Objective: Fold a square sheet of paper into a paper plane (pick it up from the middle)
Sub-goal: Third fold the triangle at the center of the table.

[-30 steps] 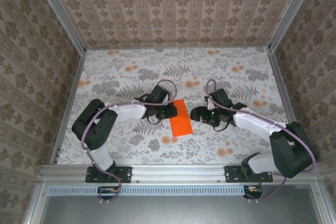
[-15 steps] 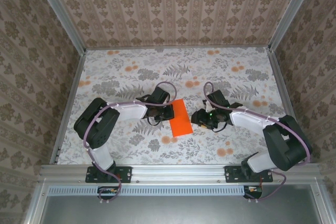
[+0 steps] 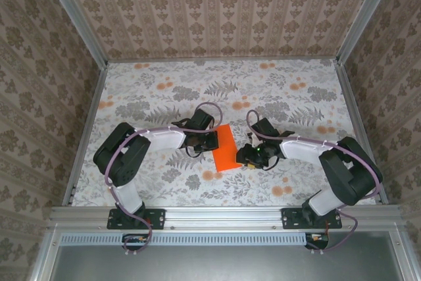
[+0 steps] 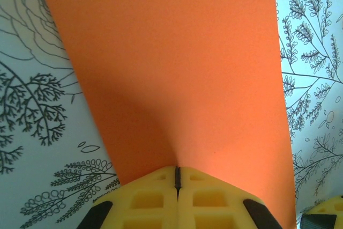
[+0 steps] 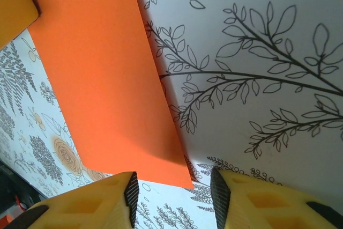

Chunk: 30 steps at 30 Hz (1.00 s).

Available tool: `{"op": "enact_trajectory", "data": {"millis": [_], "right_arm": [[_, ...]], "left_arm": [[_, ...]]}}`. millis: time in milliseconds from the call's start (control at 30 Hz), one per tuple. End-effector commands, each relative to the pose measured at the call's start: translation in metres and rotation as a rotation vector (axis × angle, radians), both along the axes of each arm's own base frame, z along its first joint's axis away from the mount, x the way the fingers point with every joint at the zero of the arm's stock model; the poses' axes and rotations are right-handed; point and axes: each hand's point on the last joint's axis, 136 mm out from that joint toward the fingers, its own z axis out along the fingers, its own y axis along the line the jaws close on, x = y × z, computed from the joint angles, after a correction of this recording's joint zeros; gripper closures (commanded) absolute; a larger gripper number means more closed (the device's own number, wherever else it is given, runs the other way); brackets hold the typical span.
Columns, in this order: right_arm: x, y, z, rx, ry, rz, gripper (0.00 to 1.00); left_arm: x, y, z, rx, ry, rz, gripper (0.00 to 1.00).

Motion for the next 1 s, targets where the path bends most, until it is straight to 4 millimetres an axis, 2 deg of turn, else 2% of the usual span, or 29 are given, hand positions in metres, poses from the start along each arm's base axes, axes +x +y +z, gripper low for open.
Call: {"op": "enact_trajectory", "data": {"millis": [0, 233, 567, 800, 967], "right_arm": [[-0.004, 0.006, -0.003, 0.009, 0.021, 0.016, 0.57], [-0.003, 0.018, -0.001, 0.048, 0.023, 0.025, 0.64], [0.004, 0.036, 0.013, 0.185, -0.009, 0.011, 0.64], [0.012, 0.036, 0.018, 0.225, -0.041, -0.008, 0.61], [0.027, 0.032, 0.016, 0.254, -0.058, -0.011, 0.59]], "left_arm": [[-0.018, 0.024, -0.035, 0.137, 0.085, 0.025, 0.99], [-0.019, 0.024, -0.037, 0.136, 0.09, 0.026, 0.99], [-0.021, 0.026, -0.039, 0.136, 0.094, 0.029, 0.99], [-0.022, 0.026, -0.04, 0.136, 0.094, 0.026, 0.99], [-0.022, 0.025, -0.04, 0.134, 0.095, 0.024, 1.0]]}}
